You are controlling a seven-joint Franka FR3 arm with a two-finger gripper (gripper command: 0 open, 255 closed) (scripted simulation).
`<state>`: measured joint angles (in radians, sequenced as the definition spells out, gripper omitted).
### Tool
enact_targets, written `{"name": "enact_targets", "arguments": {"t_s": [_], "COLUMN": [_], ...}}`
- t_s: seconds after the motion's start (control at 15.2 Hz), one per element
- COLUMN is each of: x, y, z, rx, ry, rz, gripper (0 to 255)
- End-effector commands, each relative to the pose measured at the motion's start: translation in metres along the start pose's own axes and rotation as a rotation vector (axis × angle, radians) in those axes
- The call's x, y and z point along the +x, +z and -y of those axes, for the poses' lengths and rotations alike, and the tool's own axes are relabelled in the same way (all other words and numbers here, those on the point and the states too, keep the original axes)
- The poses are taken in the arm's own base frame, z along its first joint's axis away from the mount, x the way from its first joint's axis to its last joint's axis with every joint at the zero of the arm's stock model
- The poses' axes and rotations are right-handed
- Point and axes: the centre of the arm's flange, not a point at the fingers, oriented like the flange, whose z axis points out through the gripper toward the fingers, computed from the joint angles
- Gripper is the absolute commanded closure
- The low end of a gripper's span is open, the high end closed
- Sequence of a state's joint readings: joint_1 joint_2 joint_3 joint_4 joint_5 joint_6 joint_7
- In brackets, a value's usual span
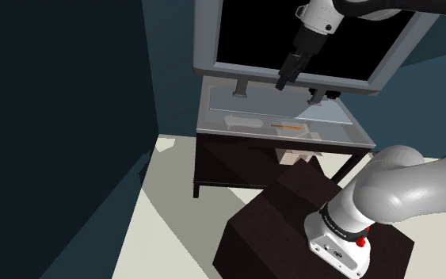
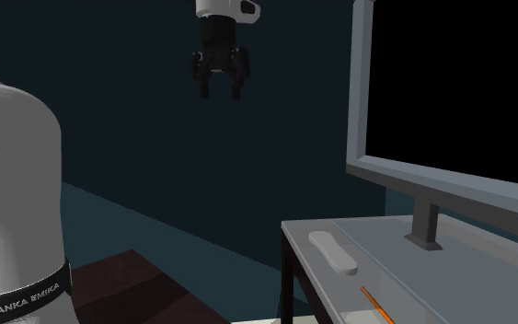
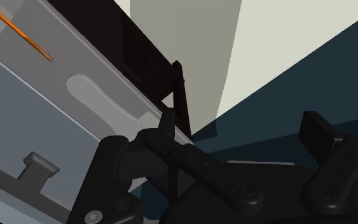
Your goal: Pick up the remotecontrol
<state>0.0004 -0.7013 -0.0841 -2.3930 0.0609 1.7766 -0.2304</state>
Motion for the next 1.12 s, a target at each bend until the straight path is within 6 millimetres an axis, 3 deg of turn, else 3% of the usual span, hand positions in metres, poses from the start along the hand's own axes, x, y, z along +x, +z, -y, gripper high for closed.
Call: {"name": "enact_targets", "arguments": {"t_s": [0.0, 1.06], "x": [0.008, 0.084], "y": [0.02, 0.18], "z": [-0.016, -0.133], "rx": [-0.003, -0.017], "ry": [-0.041, -0.345], "rz": [0.006, 0.067], "gripper": [0, 0]}}
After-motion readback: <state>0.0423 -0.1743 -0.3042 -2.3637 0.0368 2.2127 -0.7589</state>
